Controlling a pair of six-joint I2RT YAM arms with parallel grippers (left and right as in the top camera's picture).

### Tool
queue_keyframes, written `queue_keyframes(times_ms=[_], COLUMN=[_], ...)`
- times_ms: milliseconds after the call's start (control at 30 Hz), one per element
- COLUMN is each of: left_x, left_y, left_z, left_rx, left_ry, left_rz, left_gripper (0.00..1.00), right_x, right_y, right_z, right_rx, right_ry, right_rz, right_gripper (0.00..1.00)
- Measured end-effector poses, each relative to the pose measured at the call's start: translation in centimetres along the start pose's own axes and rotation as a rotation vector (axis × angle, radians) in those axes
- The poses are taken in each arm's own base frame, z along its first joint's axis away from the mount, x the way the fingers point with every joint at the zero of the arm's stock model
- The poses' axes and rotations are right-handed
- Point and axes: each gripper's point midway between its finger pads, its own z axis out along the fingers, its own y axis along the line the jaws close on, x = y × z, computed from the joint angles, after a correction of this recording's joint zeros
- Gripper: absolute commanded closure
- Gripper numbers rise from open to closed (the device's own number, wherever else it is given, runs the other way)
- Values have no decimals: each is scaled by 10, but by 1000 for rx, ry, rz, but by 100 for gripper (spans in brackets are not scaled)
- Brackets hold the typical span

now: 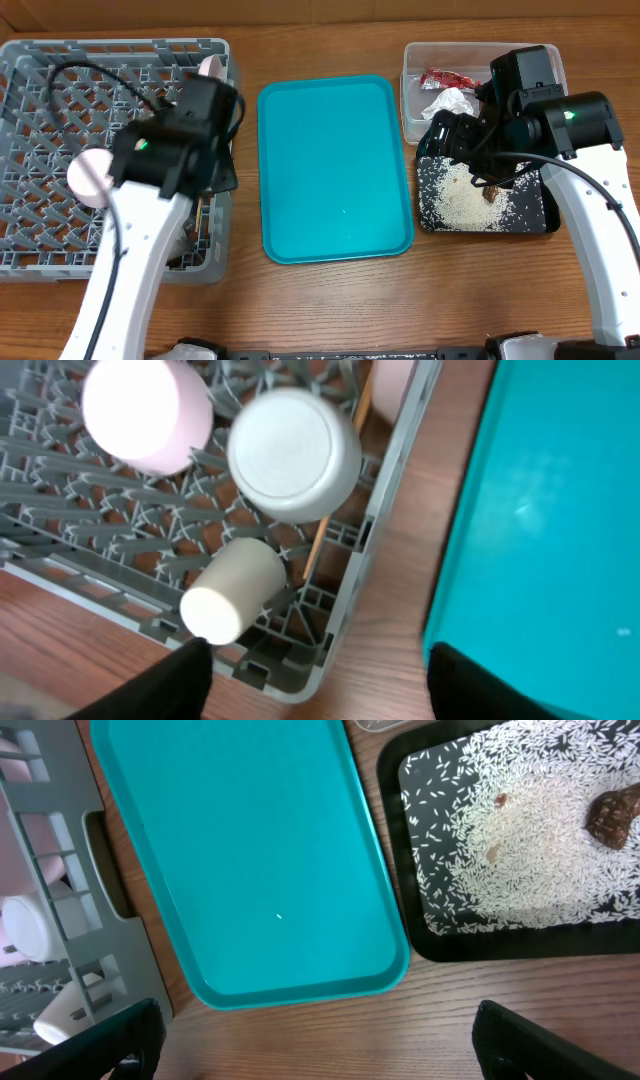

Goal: Sort waste into correct bins and load items into the dishwasher

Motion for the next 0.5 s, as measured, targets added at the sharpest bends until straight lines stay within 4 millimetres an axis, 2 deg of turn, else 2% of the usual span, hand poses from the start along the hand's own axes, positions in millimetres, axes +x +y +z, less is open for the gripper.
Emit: queue_keyframes(times_ms=[67,100,333,500], left_x=[-2,-2,0,13], left_y=[6,10,40,61], left_z=[-16,-26,-97,-131], left_rx=[27,45,175,246], left_ry=[-48,-78,-305,-423], left_rz=[-13,-22,-121,-171], left_gripper=[2,0,0,0], right_x=[0,0,-13,-17], right_y=[0,0,7,19], right_z=[0,0,0,0], right_rx=[0,0,-21,-38], right_ry=[-1,-1,-54,-90], right_rz=[0,0,-26,-117], right_gripper=[0,0,0,0])
